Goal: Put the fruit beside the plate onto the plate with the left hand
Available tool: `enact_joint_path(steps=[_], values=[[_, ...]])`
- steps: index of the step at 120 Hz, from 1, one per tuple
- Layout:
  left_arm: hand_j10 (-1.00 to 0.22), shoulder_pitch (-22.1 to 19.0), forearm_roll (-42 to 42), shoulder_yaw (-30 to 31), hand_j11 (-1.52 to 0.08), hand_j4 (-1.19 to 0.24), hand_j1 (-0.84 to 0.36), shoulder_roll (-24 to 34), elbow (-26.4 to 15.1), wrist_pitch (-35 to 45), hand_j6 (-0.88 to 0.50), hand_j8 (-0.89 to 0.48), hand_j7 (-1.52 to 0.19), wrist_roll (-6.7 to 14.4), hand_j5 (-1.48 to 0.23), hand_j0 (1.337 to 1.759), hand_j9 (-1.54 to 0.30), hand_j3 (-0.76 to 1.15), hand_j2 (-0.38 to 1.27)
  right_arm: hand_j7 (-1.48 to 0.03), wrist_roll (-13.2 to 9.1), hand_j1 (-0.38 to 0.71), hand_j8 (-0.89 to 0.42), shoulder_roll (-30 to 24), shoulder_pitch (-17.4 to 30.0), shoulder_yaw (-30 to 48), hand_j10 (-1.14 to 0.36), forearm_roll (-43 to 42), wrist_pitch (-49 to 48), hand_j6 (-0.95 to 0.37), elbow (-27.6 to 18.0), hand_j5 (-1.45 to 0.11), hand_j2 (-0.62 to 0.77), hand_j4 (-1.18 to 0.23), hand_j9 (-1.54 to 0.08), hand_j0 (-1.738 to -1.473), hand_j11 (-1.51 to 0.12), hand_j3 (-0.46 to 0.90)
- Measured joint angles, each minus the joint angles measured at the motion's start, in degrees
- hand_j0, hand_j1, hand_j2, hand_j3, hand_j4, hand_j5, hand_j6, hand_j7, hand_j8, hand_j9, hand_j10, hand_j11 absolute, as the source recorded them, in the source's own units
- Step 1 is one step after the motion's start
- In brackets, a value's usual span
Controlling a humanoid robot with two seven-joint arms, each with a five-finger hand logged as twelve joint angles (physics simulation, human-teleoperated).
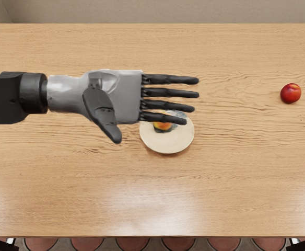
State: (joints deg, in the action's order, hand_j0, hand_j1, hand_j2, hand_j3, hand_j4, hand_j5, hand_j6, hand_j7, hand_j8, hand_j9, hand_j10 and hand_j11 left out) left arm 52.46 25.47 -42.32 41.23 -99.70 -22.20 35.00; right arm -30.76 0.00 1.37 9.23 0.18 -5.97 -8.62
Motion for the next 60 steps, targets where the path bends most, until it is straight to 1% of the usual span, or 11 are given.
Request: enact_joint_path(steps=[4,9,13,20,35,42,60], values=[[-0.04,-0.67,5.16,-0.02,-0.05,-0.04,0.30,2.24,0.03,-0.50,-0.04,-0.04,-0.05,0.00,-0.05,1.658,-0.05,0.00,0.01,0.00,0.00,-0.35,0.00,0.00,0.01,0.02,0.00,0.00,0.00,0.00,-0.02,0.00,0.00,0.00,0.00,-1.658,0.00,0.00],[-0.04,-2.06,9.93,0.01,-0.05,-0.04,0.31,6.38,0.06,-1.02,-0.03,-0.03,-0.05,0.00,-0.05,1.658,-0.05,0.00,0.01,0.00,0.00,-0.35,0.00,0.00,0.01,0.04,0.00,0.00,-0.01,0.00,-0.05,0.00,0.00,0.00,0.00,-1.658,0.00,0.00],[-0.03,-3.40,12.67,0.05,-0.04,-0.03,0.31,8.72,0.07,-1.48,-0.03,-0.03,-0.04,0.00,-0.04,1.658,-0.04,0.00,0.01,0.00,0.00,-0.35,0.00,0.00,-0.01,0.05,0.00,0.00,-0.03,0.00,-0.10,0.00,0.00,0.00,0.00,-1.658,0.00,0.00],[-0.03,-4.41,15.76,0.38,-0.04,-0.03,0.32,12.69,0.11,-2.45,-0.03,-0.03,-0.04,0.00,-0.04,1.658,-0.04,0.00,0.01,0.00,0.00,-0.35,0.00,0.00,-0.03,0.07,0.00,0.00,-0.06,0.00,-0.17,0.00,0.00,0.00,0.00,-1.658,0.00,0.00],[-0.02,-4.94,18.36,3.39,-0.03,-0.02,0.32,21.40,0.43,-4.28,-0.02,-0.02,-0.03,0.00,-0.03,1.658,-0.03,0.00,0.01,0.00,0.00,-0.35,0.00,0.00,-0.05,0.08,0.00,0.00,-0.08,0.00,-0.29,0.00,0.00,0.00,0.00,-1.658,0.00,0.00],[-0.02,-5.70,18.82,4.60,-0.03,-0.02,0.32,22.91,0.68,-5.51,-0.02,-0.02,-0.03,0.00,-0.03,1.658,-0.03,0.00,0.00,0.00,0.00,-0.35,0.00,0.00,-0.05,0.11,0.00,0.02,-0.09,0.00,-0.31,0.00,0.00,0.00,0.00,-1.658,0.00,0.00],[-0.01,-6.66,19.32,6.80,-0.02,-0.01,0.33,30.33,0.93,-9.38,-0.01,-0.01,-0.02,0.00,-0.02,1.658,-0.02,0.00,0.00,0.00,0.00,-0.35,0.00,0.00,-0.05,0.13,0.00,0.02,-0.10,0.00,-0.34,0.00,0.00,0.00,0.00,-1.658,0.00,0.00]])
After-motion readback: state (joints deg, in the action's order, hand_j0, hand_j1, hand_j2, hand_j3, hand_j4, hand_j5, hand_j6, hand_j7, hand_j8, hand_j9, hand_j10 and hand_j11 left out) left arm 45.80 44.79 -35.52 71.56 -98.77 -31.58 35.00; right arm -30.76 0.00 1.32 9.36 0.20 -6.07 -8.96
